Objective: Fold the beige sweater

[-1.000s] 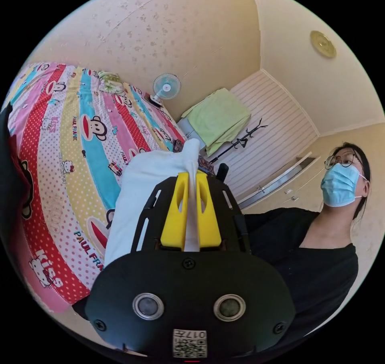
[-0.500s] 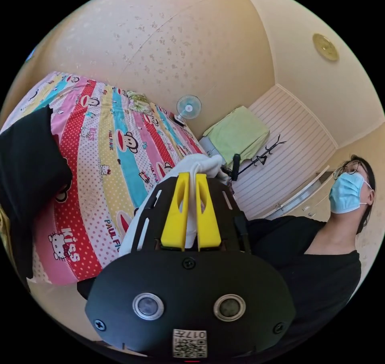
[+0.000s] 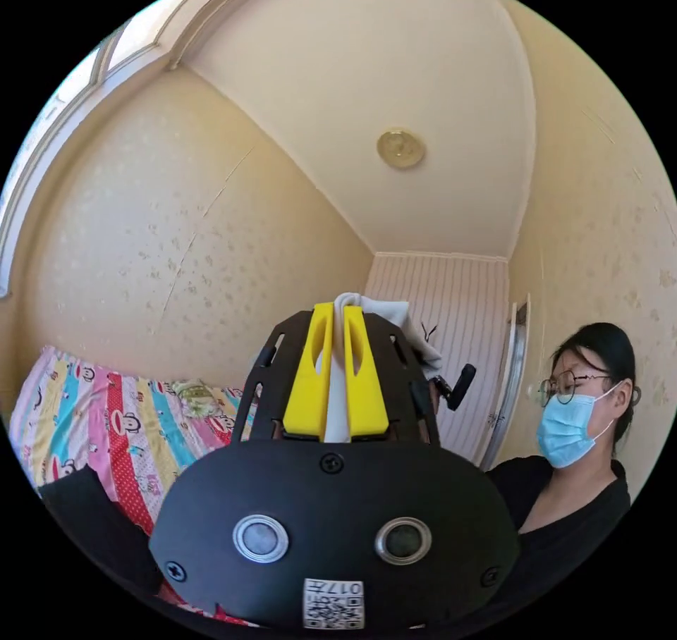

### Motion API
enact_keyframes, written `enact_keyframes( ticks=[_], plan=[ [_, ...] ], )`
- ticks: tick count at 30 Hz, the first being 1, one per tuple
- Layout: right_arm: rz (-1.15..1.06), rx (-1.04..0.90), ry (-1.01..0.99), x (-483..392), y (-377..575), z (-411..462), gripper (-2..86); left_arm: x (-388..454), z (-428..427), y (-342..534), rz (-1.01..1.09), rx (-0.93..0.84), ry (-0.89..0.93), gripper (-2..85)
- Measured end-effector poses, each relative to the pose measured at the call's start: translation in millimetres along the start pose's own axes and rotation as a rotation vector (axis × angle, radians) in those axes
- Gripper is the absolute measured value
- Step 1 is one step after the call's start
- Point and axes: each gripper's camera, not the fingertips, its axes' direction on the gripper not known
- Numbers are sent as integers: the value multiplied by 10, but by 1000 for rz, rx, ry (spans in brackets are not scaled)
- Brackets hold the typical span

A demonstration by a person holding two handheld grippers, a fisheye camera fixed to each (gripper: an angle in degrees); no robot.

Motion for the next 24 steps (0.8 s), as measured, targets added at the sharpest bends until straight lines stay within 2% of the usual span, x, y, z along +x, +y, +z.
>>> enact_keyframes(
  ticks=[4, 6, 8, 12, 17, 21, 24],
  plan=[
    [-42, -125, -60, -91, -34, 6, 37, -122, 81, -202, -21, -102, -77, 6],
    [-2, -186, -96, -95, 18, 85, 37, -348, 58, -120, -158, -89, -18, 5],
    [37, -183, -123, -156, 96, 37, 36, -342, -17, 8, -204, -48, 3, 4],
    [29, -100, -42, -338, 147, -371, 35, 283, -284, 316, -83, 111, -109, 4],
    [-6, -11, 16, -370, 81, -953, 35, 869, -430, 394, 85, 212, -245, 7],
    [-9, -41, 25, -192, 130, -884, 35, 620, -237, 341, 84, 181, -144, 12],
    [5, -111, 13, 64, 228, -567, 35, 214, 195, 269, 78, 129, -179, 15]
  ],
)
